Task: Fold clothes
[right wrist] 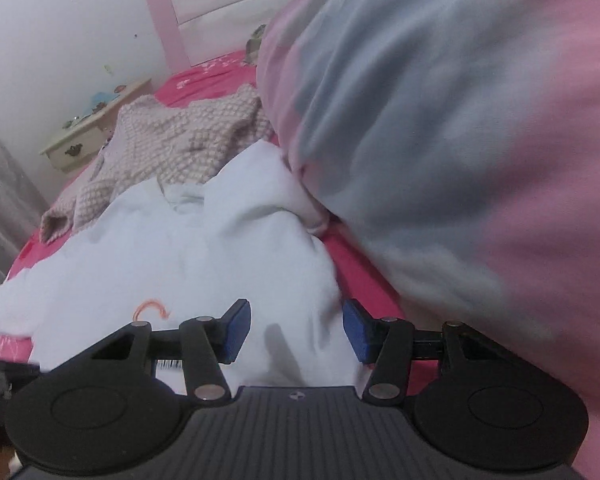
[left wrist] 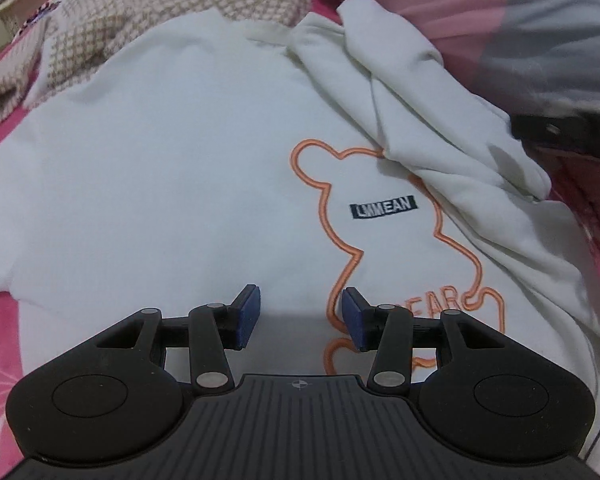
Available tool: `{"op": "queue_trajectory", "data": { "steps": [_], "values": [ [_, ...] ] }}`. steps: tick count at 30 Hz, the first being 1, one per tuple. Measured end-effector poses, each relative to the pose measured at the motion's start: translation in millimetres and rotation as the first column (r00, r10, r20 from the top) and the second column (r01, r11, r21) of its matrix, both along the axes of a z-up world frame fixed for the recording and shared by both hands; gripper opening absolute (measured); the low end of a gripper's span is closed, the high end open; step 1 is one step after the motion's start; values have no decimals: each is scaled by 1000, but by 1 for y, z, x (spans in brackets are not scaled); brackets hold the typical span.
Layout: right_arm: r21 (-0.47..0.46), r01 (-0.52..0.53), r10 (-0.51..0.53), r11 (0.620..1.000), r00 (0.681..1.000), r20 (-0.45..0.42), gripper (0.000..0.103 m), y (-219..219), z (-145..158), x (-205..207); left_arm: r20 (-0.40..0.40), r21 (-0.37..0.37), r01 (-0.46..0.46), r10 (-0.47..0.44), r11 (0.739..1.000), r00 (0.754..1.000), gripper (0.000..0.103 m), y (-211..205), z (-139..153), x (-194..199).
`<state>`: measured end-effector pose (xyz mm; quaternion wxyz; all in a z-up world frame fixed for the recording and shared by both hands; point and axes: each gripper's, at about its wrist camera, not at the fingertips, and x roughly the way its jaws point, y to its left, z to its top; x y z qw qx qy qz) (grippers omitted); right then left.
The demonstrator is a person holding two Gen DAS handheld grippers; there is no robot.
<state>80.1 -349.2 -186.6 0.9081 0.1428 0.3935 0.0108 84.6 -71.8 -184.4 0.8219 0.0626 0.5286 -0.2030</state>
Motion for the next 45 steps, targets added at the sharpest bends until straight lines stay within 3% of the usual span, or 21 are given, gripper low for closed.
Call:
{"op": "queue_trajectory", "data": {
  "steps": [2, 3, 5, 9, 12, 17, 19, 23, 24, 25, 27, 28, 30, 33, 35, 37, 40, 41, 42, 43, 45],
  "values": [
    [-8, -22, 23, 1000, 1000, 7, 54, 3, -8, 13, 2, -21, -6, 6, 1000, 1000, 46, 4, -2, 1],
    [-13, -37, 37, 999, 999, 9, 43, 5, -12, 19, 4, -31, -8, 8, 999, 1000, 46, 5, -2, 1],
    [-85, -91, 98, 992, 992, 83, 5, 16, -7, 15, 10, -45, -7, 7, 999, 1000, 47, 5, -5, 2],
    [-282, -185, 259, 941, 932, 253, 5, 43, 12, -4, 21, -75, -8, 9, 997, 1000, 48, 10, -5, 2],
    [-422, -306, 442, 853, 853, 276, 5, 76, 16, -24, 8, -116, -23, 24, 993, 1000, 48, 17, -5, 4],
    [-425, -445, 576, 788, 776, 257, 5, 97, 9, -47, 7, -176, -51, 52, 983, 999, 48, 29, -7, 4],
    [-519, -494, 666, 698, 714, 216, 5, 109, 0, -55, 10, -189, -52, 55, 981, 998, 48, 30, -7, 4],
    [-656, -608, 832, 446, 551, 55, 6, 128, -18, -76, 11, -218, -53, 57, 974, 998, 48, 35, -7, 6],
    [-641, -632, 845, 436, 532, 51, 6, 128, -15, -79, 12, -223, -53, 57, 973, 998, 48, 36, -8, 6],
    [-603, -657, 850, 451, 522, 67, 6, 125, -8, -81, 16, -224, -52, 57, 973, 998, 48, 35, -9, 7],
    [-525, -705, 858, 476, 504, 101, 17, 119, 6, -84, 31, -218, -40, 48, 975, 998, 48, 33, -10, 7],
    [-478, -707, 839, 521, 529, 131, 23, 113, 14, -82, 40, -214, -33, 42, 976, 998, 48, 32, -10, 6],
    [-365, -644, 732, 672, 651, 199, 46, 94, 29, -66, 55, -207, -22, 34, 978, 998, 48, 29, -11, 6],
    [-192, -432, 467, 881, 858, 213, 55, 61, 31, -26, 62, -204, -21, 34, 979, 997, 48, 26, -13, 8],
    [-75, -245, 255, 967, 951, 173, 56, 38, 25, 4, 61, -209, -26, 39, 978, 997, 48, 26, -13, 9],
    [-20, -170, 171, 985, 978, 116, 57, 30, 11, 28, 59, -215, -30, 44, 976, 997, 48, 28, -13, 9],
    [13, -155, 152, 988, 980, 132, 54, 30, 1, 45, 56, -234, -37, 51, 971, 997, 48, 37, -12, 3],
    [23, -149, 144, 989, 979, 144, 37, 30, -2, 50, 58, -237, -39, 54, 971, 997, 48, 41, -11, 0],
    [34, -143, 136, 989, 979, 155, 8, 29, -5, 54, 61, -239, -45, 61, 970, 996, 48, 44, -11, -2],
    [29, -157, 150, 987, 972, 181, 3, 32, -3, 55, 61, -244, -54, 71, 968, 996, 48, 47, -10, -3],
    [-16, -244, 240, 970, 934, 264, 3, 43, 9, 45, 57, -258, -78, 96, 963, 994, 48, 53, -9, -3]
  ]
}}
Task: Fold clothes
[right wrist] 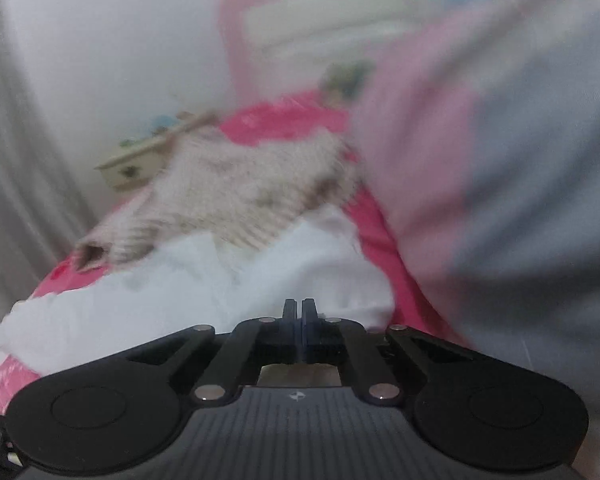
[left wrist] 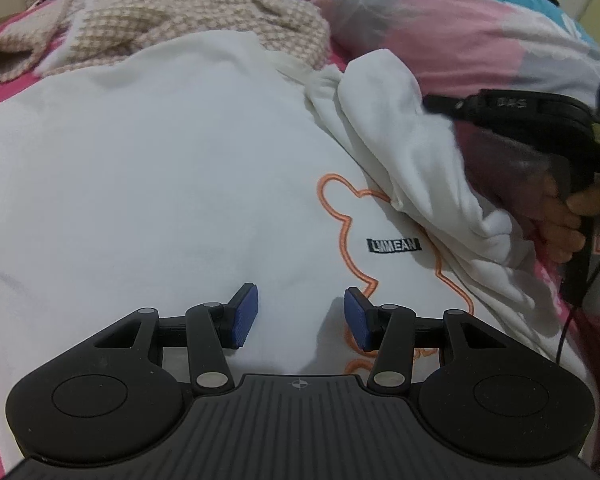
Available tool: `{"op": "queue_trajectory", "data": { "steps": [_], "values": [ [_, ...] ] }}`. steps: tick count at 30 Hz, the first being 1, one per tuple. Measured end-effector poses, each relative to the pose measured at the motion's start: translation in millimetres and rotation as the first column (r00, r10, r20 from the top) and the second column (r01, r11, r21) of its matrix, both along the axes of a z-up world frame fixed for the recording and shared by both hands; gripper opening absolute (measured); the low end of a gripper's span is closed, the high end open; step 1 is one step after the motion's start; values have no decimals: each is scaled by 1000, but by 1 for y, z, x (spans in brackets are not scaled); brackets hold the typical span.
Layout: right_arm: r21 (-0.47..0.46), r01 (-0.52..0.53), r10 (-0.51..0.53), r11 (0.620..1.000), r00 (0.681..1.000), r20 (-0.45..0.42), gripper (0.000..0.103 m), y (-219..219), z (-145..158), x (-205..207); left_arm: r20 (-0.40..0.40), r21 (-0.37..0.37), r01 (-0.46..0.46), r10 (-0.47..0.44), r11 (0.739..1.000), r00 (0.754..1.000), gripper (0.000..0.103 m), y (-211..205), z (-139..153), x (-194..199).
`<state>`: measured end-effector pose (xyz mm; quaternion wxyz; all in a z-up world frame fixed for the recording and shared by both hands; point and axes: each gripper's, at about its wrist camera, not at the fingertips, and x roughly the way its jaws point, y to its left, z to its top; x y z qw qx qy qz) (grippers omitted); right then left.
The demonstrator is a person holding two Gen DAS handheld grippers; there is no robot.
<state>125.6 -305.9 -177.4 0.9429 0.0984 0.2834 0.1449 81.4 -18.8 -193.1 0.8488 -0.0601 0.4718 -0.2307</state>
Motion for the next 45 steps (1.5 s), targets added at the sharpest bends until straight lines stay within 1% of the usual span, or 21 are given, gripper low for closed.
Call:
{"op": "queue_trajectory", "data": {
  "steps": [2, 4, 6, 9, 10, 12, 13, 15, 18, 19, 21, 22, 24, 27, 30, 33, 34, 36, 37, 41, 45],
  "values": [
    [-50, -155, 159, 987, 982, 102, 3, 21, 17, -23, 0, -19, -43, 43, 999, 999, 48, 8, 2, 2],
    [-183, -326, 357, 928, 916, 181, 3, 50, 30, -56, 5, -35, -103, 103, 994, 995, 48, 19, 3, 6],
    [-340, -463, 544, 819, 814, 203, 3, 77, 33, -94, -11, -57, -162, 161, 985, 987, 48, 31, 1, 11],
    [-536, -602, 750, 592, 655, 93, 5, 107, 14, -142, -69, -101, -233, 227, 967, 971, 48, 47, -8, 17],
    [-563, -635, 785, 530, 617, 43, 4, 111, 6, -153, -83, -112, -250, 242, 962, 967, 47, 52, -10, 18],
    [-602, -678, 831, 422, 555, -43, 18, 116, -7, -174, -80, -116, -250, 242, 961, 967, 47, 53, -10, 17],
    [-597, -684, 829, 419, 556, -54, 23, 114, -7, -179, -69, -106, -242, 236, 964, 969, 47, 51, -11, 16],
    [-526, -709, 811, 470, 582, -58, 29, 104, 1, -179, -45, -84, -223, 220, 971, 974, 48, 46, -11, 14],
    [-293, -723, 747, 625, 664, -45, 40, 79, 26, -159, -17, -58, -200, 200, 978, 980, 48, 44, -11, 9],
    [-207, -697, 705, 687, 708, -45, 44, 71, 31, -146, -11, -53, -196, 196, 979, 981, 48, 44, -11, 8],
    [-53, -593, 590, 803, 805, -66, 57, 58, 39, -117, -5, -48, -191, 191, 980, 982, 48, 43, -12, 8],
    [23, -519, 519, 854, 849, -96, 57, 50, 39, -101, -1, -45, -189, 189, 981, 982, 48, 42, -13, 8],
    [149, -373, 396, 916, 900, -179, 57, 39, 29, -71, 13, -37, -181, 182, 983, 983, 48, 41, -14, 6],
    [306, -196, 293, 932, 903, -315, 57, 30, 5, -36, 33, -25, -173, 174, 985, 984, 48, 39, -14, 4],
    [321, -107, 236, 941, 888, -394, 57, 34, -17, -20, 40, -26, -172, 173, 985, 984, 48, 39, -14, 3],
    [311, -93, 229, 946, 870, -437, 51, 44, -32, -15, 44, -27, -166, 168, 986, 985, 48, 40, -15, 2],
    [299, -95, 226, 949, 868, -441, 46, 47, -34, -17, 45, -27, -166, 167, 986, 985, 48, 40, -15, 2],
    [287, -105, 231, 952, 863, -449, 17, 54, -38, -18, 48, -28, -166, 167, 986, 985, 48, 40, -15, 2],
    [278, -109, 228, 954, 866, -444, 12, 57, -38, -18, 49, -29, -167, 168, 986, 985, 48, 40, -15, 2],
    [192, -161, 212, 968, 935, -283, 8, 62, 8, -30, 56, -37, -175, 177, 984, 983, 48, 41, -16, 0],
    [13, -132, 132, 991, 991, 26, 8, 31, 114, -65, 69, -26, -177, 179, 984, 981, 48, 39, -16, -3]
  ]
}}
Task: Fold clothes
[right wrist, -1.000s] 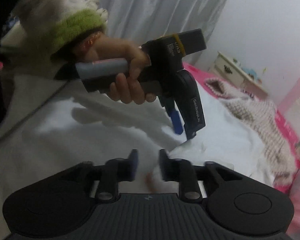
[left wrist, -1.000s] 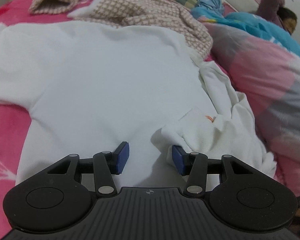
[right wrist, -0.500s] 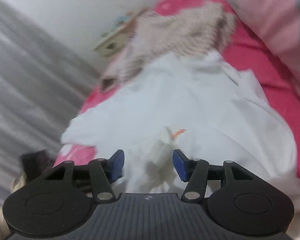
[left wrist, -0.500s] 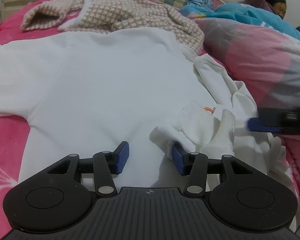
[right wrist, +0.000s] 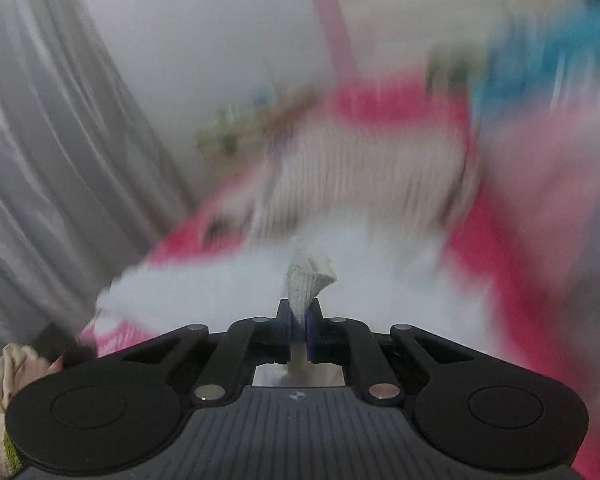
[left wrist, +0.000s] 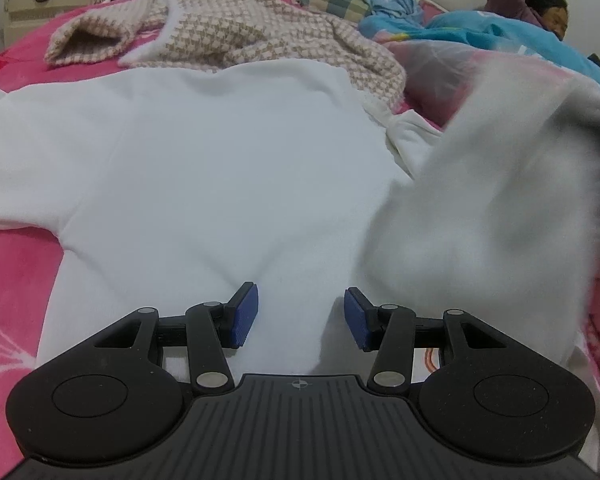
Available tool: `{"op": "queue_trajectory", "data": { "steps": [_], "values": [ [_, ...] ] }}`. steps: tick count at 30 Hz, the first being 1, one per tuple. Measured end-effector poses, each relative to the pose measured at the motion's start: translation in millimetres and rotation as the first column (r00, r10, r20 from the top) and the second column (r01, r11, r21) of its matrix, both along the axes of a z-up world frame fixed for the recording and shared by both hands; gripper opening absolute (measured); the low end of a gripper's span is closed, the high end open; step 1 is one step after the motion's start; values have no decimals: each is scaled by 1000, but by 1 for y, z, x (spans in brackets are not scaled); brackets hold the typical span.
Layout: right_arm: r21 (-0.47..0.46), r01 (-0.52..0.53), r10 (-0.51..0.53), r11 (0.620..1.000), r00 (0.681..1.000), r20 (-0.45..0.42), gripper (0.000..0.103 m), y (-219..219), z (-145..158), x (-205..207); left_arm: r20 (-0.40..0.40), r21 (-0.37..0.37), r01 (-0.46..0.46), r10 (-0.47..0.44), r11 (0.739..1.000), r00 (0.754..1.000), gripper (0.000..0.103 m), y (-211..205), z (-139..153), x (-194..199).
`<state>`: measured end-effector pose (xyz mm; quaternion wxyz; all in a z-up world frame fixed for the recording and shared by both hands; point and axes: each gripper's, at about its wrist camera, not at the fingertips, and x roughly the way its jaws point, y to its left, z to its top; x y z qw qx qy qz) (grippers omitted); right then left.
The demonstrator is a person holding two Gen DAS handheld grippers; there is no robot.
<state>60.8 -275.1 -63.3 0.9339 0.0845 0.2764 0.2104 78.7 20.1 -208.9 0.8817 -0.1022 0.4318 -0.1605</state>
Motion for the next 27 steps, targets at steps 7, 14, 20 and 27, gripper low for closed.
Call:
{"op": "queue_trajectory", "data": {
  "steps": [7, 14, 20, 27],
  "values": [
    [-65, 421, -351, 905, 824, 445, 8, -109, 146, -58, 5, 22, -6, 6, 1000, 1000, 48, -4, 0, -1],
    [-46, 671, -565, 740, 657, 499, 7, -200, 176, -85, 13, 58, 2, -3, 998, 1000, 48, -9, 1, -2],
    [13, 733, -653, 680, 596, 468, 7, -240, 178, -101, 14, 74, 3, -4, 997, 1000, 48, -12, 1, -2],
    [6, 804, -726, 594, 533, 433, 7, -286, 165, -106, 20, 92, 5, -7, 996, 1000, 48, -15, 0, -2]
  ]
}}
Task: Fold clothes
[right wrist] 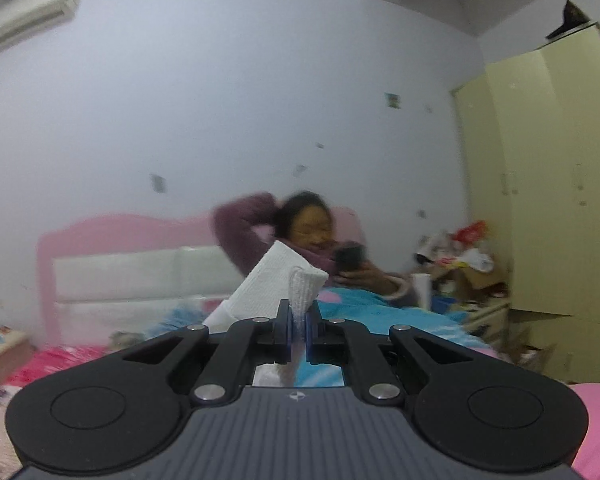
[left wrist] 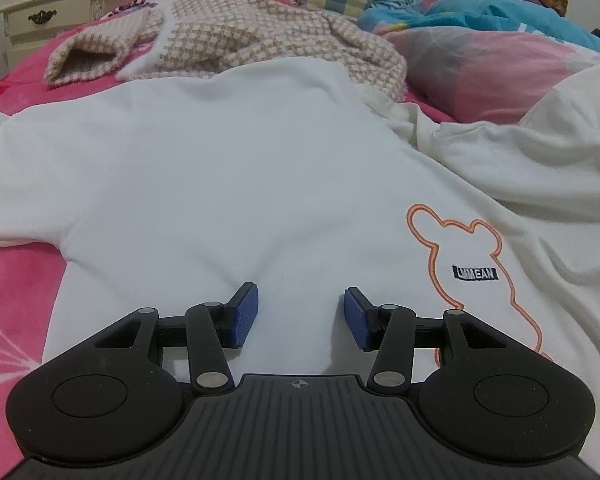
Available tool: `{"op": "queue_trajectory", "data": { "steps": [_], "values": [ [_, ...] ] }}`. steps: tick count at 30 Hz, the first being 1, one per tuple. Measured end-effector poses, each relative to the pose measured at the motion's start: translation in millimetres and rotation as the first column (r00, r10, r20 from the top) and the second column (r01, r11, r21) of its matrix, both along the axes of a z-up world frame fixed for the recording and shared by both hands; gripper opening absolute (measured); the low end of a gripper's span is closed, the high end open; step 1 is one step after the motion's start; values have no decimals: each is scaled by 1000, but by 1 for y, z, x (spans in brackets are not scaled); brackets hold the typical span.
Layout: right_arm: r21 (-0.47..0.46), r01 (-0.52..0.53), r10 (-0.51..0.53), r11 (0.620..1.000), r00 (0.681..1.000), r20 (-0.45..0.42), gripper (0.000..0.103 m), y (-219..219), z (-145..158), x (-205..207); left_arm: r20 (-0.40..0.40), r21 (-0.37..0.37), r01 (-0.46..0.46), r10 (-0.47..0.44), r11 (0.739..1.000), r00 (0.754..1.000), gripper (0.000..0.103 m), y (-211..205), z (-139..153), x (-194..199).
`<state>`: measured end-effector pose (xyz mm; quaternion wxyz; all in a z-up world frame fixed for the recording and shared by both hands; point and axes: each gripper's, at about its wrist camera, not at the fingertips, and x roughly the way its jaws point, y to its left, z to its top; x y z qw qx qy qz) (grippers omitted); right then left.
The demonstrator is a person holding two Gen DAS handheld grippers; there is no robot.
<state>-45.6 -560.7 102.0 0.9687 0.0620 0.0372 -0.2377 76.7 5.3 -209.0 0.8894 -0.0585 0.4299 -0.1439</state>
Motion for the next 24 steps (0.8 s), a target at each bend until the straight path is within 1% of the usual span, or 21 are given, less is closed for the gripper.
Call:
{"op": "queue_trajectory", "data": {
  "steps": [2, 5, 7, 8, 9, 11, 13, 14, 15, 16, 17, 18, 19, 20, 21, 22, 23, 24],
  "values": [
    [23, 35, -34, 999, 998, -46, 7, -19, -9, 5, 1, 2, 1, -1, 1000, 1000, 48, 0, 0, 0],
    [103, 84, -70, 991, 989, -129, 9, -42, -22, 17, 1, 5, 3, -3, 1000, 1000, 48, 0, 0, 0],
    [163, 128, -102, 978, 981, -163, 22, -53, -26, 19, 2, 8, 5, -5, 1000, 1000, 48, -1, 0, 0],
    [193, 157, -127, 969, 978, -163, 36, -57, -25, 17, 3, 10, 5, -5, 1000, 1000, 48, -1, 0, 0],
    [218, 188, -156, 958, 976, -155, 43, -60, -23, 13, 3, 11, 5, -5, 1000, 1000, 48, -1, 1, 0],
    [241, 234, -216, 942, 971, -99, 44, -62, -15, -5, 1, 7, 4, -5, 1000, 1000, 48, -1, 1, 0],
    [206, 257, -261, 944, 965, -8, 46, -57, -6, -25, -4, 1, 2, -2, 1000, 1000, 48, 0, 2, 1],
    [168, 242, -252, 956, 967, 38, 46, -48, -1, -33, -7, -1, -2, 2, 1000, 1000, 48, 0, 2, 2],
    [111, 201, -209, 973, 975, 72, 45, -33, 3, -38, -10, -4, -5, 5, 1000, 1000, 48, 0, 2, 2],
    [46, 146, -150, 988, 985, 84, 45, -14, 6, -38, -12, -7, -9, 9, 1000, 1000, 48, 0, 3, 3],
    [-25, 61, -59, 998, 996, 74, 45, 12, 5, -34, -13, -9, -14, 13, 1000, 1000, 48, 0, 3, 4],
    [-92, -47, 51, 995, 998, 44, 45, 41, 2, -28, -14, -14, -20, 19, 1000, 1000, 48, 1, 4, 4],
    [-150, -163, 165, 975, 986, 1, 45, 72, -3, -22, -15, -21, -28, 28, 999, 1000, 48, 2, 4, 5],
    [-177, -295, 288, 939, 955, -66, 45, 104, -14, -13, -16, -28, -37, 36, 999, 999, 48, 3, 4, 5],
    [-177, -431, 410, 885, 900, -146, 41, 136, -28, -2, -19, -35, -46, 45, 998, 999, 48, 3, 3, 6],
    [-152, -550, 511, 822, 828, -230, 39, 168, -47, 11, -20, -40, -54, 53, 998, 998, 48, 4, 3, 6],
    [-103, -648, 594, 755, 742, -311, 39, 200, -70, 25, -18, -40, -57, 57, 998, 998, 48, 3, 3, 5],
    [-45, -719, 655, 693, 654, -378, 38, 227, -94, 39, -14, -35, -57, 57, 998, 998, 48, 2, 3, 5]
  ]
}}
